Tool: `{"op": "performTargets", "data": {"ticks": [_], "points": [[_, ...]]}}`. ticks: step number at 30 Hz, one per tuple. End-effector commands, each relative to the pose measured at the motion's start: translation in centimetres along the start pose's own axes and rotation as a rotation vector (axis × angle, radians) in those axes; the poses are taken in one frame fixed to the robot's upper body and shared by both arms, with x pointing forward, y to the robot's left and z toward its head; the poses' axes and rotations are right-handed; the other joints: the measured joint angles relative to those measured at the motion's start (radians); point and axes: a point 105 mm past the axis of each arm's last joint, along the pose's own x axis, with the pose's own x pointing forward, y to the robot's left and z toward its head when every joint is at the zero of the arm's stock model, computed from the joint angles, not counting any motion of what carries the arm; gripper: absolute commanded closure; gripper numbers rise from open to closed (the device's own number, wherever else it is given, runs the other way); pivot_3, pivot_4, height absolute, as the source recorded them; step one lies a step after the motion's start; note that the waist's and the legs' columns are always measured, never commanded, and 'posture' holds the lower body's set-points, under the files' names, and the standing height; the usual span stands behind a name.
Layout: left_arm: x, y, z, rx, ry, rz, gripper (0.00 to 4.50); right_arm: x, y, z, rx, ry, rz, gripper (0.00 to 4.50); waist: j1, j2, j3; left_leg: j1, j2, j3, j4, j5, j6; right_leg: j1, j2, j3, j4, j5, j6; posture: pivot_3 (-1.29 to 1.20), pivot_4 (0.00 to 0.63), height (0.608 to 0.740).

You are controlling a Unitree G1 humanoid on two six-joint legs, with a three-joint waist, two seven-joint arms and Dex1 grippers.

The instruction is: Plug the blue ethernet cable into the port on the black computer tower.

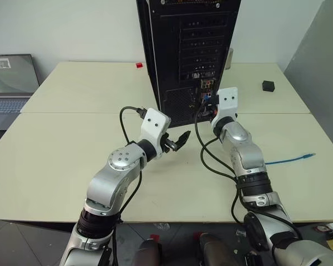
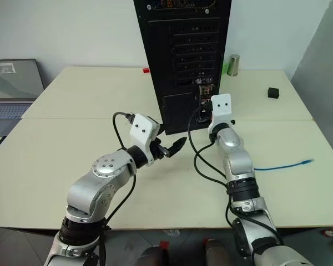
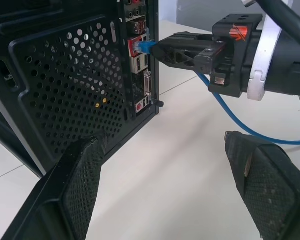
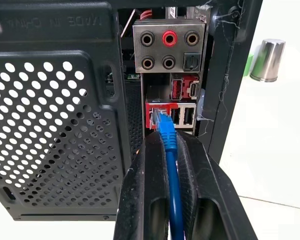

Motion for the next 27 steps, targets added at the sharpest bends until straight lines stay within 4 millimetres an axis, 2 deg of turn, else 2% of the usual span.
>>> {"op": "performTargets", "data": {"ticks": [1,14,23,25,27], "points": [[-0.1,0.2,1.5,0.032,-0.059,0.012,0.5,0.2,0.5,2.3,0.01,-0.062,0.003,4.5,-0.002,0.0,0.0,0.0,0.0,0.0,0.0,0.0,0.0,0.0,0.0,0.0,0.0,0.0,0.0,0.0,0.15,0.74],[-0.1,0.1,1.7,0.028,-0.064,0.016,0.5,1.6,0.7,2.1,0.028,-0.047,0.007,4.5,-0.016,0.0,0.0,0.002,0.0,0.001,0.0,0.0,0.0,0.0,0.0,0.001,0.002,0.0,0.0,0.0,0.15,0.74],[-0.2,0.1,1.4,0.028,-0.059,0.021,0.5,1.6,0.3,1.4,0.017,-0.026,0.017,4.5,-0.02,0.0,0.0,0.003,0.001,0.002,0.0,0.001,0.0,0.0,0.001,0.002,0.003,0.0,0.0,0.0,0.15,0.74],[-0.2,0.2,1.3,0.028,-0.056,0.023,0.5,1.3,-0.1,1.0,0.005,-0.016,0.015,3.81,-0.02,0.0,0.0,0.003,0.001,0.002,0.0,0.001,0.0,0.0,0.001,0.002,0.003,0.0,0.0,0.0,0.15,0.74],[-0.2,0.3,1.2,0.029,-0.053,0.024,0.5,1.1,-0.5,0.6,-0.003,-0.002,0.015,3.45,-0.015,0.0,0.0,0.002,0.0,0.001,0.0,0.001,0.0,0.0,0.001,0.001,0.003,0.0,0.0,0.0,0.15,0.74]]}}
